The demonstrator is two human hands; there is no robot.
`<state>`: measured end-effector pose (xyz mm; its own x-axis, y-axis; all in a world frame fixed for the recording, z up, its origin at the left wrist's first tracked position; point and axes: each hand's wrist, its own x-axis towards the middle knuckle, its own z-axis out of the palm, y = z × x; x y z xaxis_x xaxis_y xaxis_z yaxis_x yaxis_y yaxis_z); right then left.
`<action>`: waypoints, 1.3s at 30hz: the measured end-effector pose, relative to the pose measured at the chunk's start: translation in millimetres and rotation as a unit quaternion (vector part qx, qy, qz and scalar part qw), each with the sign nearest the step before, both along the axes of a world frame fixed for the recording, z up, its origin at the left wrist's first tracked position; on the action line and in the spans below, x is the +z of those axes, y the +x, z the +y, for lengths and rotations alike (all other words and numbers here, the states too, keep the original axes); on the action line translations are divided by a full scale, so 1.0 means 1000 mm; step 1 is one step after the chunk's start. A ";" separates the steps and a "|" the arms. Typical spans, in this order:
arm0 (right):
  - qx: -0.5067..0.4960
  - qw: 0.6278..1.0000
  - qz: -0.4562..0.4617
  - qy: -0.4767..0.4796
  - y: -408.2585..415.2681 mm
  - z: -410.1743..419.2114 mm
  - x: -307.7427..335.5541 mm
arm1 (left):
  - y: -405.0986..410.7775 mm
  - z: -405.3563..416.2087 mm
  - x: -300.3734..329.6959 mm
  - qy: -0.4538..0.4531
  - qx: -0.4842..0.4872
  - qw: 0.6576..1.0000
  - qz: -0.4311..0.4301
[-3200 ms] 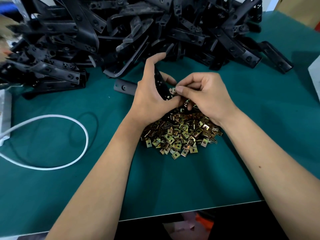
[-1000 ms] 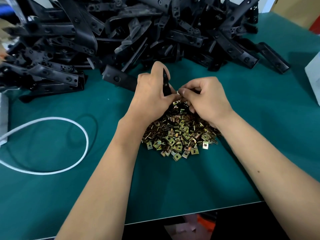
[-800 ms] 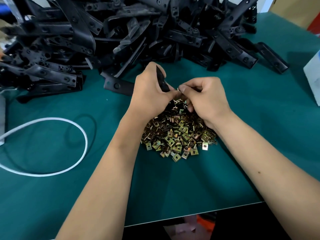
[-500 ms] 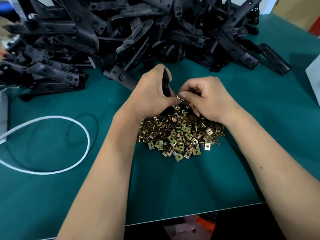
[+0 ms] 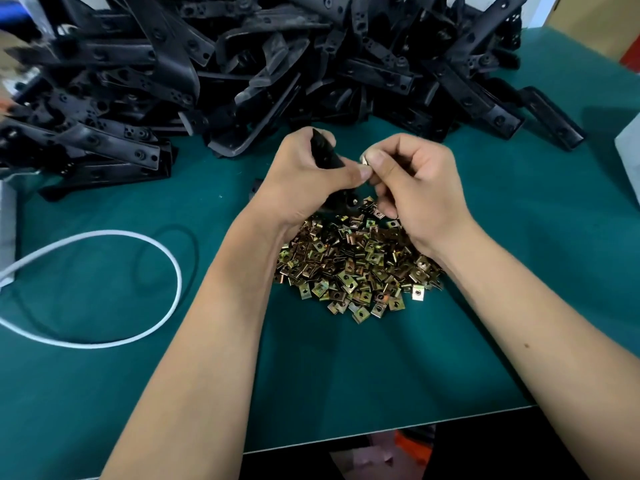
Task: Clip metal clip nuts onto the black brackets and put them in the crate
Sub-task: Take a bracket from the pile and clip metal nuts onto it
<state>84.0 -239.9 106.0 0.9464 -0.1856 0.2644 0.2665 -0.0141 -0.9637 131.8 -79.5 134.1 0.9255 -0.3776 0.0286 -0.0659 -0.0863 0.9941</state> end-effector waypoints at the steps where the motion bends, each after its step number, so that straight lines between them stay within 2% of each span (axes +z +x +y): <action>1: 0.006 1.000 0.001 0.015 -0.001 0.001 0.000 | 0.000 0.001 0.000 -0.009 -0.008 1.000 0.002; 4: -0.012 0.999 0.009 0.037 0.001 0.000 -0.001 | -0.001 -0.004 0.001 0.024 0.007 0.999 -0.032; 6: -0.035 0.999 0.011 0.008 0.001 0.002 -0.003 | 0.000 -0.006 0.000 0.048 0.021 0.997 -0.049; 8: -0.032 0.999 0.005 0.003 0.000 0.007 -0.002 | 0.003 -0.005 0.000 0.031 0.018 0.999 -0.036; 10: -0.038 0.995 0.020 0.095 0.003 0.005 0.003 | 0.003 0.001 -0.001 0.004 -0.025 1.000 -0.008; 12: -0.069 0.954 0.041 0.288 0.010 -0.011 0.014 | -0.003 0.005 -0.005 0.023 -0.081 0.996 -0.005; 13: -0.081 0.936 0.038 0.341 0.013 -0.023 0.018 | -0.005 0.005 -0.009 0.047 -0.076 0.995 -0.034; 14: -0.087 0.938 0.034 0.334 0.015 -0.031 0.019 | -0.005 0.004 -0.012 0.082 -0.047 0.992 -0.080; 16: -0.075 0.972 0.045 0.218 0.012 -0.032 0.015 | 0.000 0.003 -0.014 0.178 0.026 0.964 -0.197; 17: -0.062 0.983 0.061 0.159 0.011 -0.028 0.011 | 0.003 0.004 -0.014 0.208 0.043 0.951 -0.224; 20: -0.025 0.995 0.079 0.058 0.009 -0.017 0.004 | 0.008 0.006 -0.018 0.226 0.053 0.942 -0.244; 23: -0.006 0.998 0.063 0.029 0.010 -0.011 0.001 | 0.006 0.008 -0.026 0.222 0.069 0.920 -0.315; 26: 0.019 0.998 0.056 0.008 0.008 -0.004 -0.002 | 0.008 0.008 -0.032 0.186 0.137 0.902 -0.365; 31: 0.073 0.995 0.072 -0.013 0.002 0.002 -0.001 | 0.013 0.002 -0.034 0.095 0.248 0.896 -0.356; 39: 0.091 0.992 0.076 -0.036 0.001 0.010 -0.001 | 0.016 -0.003 -0.037 0.088 0.271 0.901 -0.327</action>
